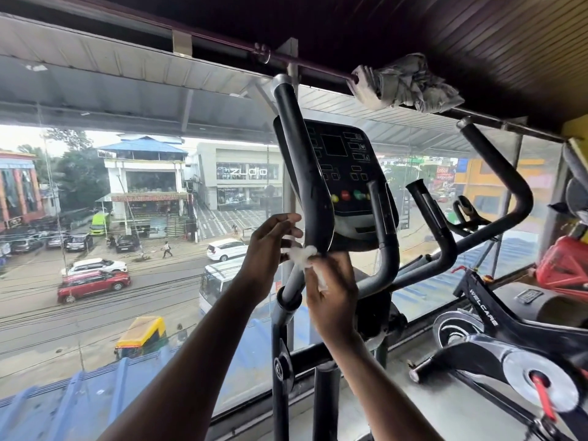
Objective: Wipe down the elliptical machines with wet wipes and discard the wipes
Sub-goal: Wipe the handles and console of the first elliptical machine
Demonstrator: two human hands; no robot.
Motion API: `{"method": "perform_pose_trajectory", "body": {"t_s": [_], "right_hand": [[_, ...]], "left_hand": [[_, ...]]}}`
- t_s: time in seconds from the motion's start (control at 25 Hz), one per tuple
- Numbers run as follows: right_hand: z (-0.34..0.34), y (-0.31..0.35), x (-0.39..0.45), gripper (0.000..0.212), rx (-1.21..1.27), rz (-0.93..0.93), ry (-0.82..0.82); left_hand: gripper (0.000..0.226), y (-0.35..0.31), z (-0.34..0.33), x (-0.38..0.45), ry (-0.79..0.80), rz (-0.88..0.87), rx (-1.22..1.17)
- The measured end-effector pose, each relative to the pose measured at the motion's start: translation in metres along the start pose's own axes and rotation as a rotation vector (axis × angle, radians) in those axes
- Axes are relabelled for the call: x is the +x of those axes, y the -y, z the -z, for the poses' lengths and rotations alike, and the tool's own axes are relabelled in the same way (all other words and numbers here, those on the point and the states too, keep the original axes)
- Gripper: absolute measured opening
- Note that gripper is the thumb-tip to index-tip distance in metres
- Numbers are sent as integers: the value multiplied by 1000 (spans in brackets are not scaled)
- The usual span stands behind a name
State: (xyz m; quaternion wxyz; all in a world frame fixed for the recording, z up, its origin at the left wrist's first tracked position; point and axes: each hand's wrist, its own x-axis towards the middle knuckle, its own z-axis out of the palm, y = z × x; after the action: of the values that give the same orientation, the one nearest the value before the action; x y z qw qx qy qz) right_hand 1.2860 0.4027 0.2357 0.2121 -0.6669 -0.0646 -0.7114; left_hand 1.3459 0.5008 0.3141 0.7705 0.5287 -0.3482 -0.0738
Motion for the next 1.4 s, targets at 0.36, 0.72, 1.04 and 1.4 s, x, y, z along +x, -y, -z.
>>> {"method": "perform_pose_trajectory", "body": {"t_s": [0.36,0.72,1.04,1.4], "right_hand": [[-14,-9,-23,29,206,-526,-15],[-37,-14,-47,17,480,-1085,-41],[-41,-24,-56,15,569,-1199,-95],[-54,-53,-67,21,473,-1240,107]], "left_hand": [[19,31,10,-8,-55,61,53],[29,53,-3,-7,-77,21,237],[34,65,-3,-6,-122,81,394],[35,76,-9,-1,-237,111,390]]}}
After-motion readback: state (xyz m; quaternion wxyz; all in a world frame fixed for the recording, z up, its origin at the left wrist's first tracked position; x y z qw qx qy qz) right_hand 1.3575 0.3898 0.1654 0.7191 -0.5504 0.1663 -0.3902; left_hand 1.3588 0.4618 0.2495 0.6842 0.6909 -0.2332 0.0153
